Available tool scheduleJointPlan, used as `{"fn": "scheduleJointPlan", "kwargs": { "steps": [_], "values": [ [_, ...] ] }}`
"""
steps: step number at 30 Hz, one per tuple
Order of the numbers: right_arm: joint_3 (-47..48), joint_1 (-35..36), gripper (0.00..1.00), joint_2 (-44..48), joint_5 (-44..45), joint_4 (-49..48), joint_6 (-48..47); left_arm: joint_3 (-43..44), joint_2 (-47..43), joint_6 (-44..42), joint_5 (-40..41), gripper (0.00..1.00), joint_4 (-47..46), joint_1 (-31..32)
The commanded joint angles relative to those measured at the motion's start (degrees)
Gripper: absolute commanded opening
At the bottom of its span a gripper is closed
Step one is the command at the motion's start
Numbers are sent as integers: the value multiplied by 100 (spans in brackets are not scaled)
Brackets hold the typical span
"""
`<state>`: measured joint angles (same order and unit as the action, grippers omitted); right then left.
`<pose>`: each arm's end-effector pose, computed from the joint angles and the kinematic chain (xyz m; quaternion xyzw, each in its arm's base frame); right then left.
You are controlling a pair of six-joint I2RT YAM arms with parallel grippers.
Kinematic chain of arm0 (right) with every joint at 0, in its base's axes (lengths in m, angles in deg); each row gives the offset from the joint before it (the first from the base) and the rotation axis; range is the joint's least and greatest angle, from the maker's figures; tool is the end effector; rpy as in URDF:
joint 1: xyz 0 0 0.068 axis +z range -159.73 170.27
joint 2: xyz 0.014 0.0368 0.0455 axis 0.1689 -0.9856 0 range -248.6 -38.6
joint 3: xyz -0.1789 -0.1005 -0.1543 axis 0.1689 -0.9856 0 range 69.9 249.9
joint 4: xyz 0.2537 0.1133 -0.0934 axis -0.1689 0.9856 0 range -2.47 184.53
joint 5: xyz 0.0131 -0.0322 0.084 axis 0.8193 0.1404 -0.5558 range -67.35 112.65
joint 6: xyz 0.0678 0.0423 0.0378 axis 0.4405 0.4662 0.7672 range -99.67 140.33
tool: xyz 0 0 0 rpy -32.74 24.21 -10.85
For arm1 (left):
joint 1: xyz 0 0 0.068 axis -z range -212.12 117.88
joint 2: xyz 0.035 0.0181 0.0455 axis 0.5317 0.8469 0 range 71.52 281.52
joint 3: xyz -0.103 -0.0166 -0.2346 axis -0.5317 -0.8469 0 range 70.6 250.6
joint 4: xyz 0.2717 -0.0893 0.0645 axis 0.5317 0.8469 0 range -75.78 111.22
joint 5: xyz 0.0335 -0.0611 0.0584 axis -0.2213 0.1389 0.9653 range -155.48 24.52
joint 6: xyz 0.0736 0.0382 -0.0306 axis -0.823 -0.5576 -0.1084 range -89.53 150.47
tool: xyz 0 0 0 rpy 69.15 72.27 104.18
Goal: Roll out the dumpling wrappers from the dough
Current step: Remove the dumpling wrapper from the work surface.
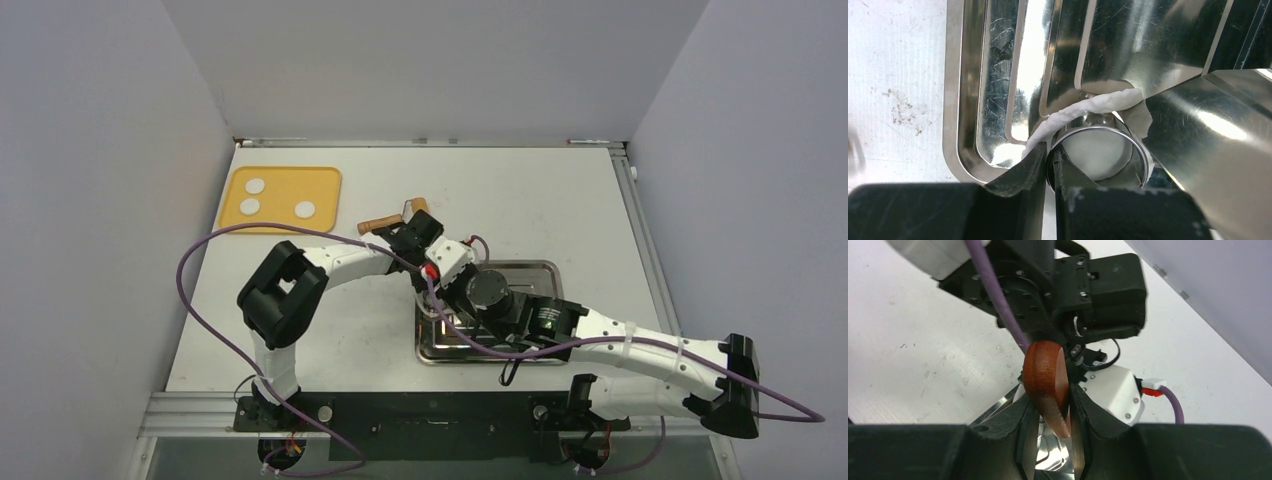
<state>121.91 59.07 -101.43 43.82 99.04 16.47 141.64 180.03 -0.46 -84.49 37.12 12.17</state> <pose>0.1452 0.2956 0.2843 -0.4012 0.7184 0.1651 0.5437 0.2896 -0.3182 0.0973 0.6154 0.7296 -0.1879 0.2319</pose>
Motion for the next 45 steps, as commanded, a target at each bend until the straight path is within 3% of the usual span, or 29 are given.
{"fn": "scheduleJointPlan", "kwargs": {
  "steps": [1, 7, 17, 23, 33, 40, 45],
  "values": [
    [-376, -452, 8, 445, 124, -101, 460, 80, -86, -259, -238, 5, 257, 165],
    [-472, -733, 8, 659, -166, -697, 484, 660, 3, -202, -506, 0, 716, 122],
    [-37, -1084, 8, 601, 22, -129, 490, 1058, -23, -288, -841, 0, 1365, -118],
    [141, -1487, 8, 522, -215, 61, 790, 1555, 109, -119, -2039, 0, 1951, -632],
    [50, -2288, 8, 611, -577, -59, 1149, 1494, -325, -197, -2227, 0, 2076, -703],
    [-208, -3597, 8, 949, -621, -172, 2240, 1847, -545, -233, -2039, 0, 2394, -696],
    [-914, -4941, 8, 1328, -2332, -1100, 3043, 1812, -939, -290, -1232, 0, 2213, -436]
  ]
}}
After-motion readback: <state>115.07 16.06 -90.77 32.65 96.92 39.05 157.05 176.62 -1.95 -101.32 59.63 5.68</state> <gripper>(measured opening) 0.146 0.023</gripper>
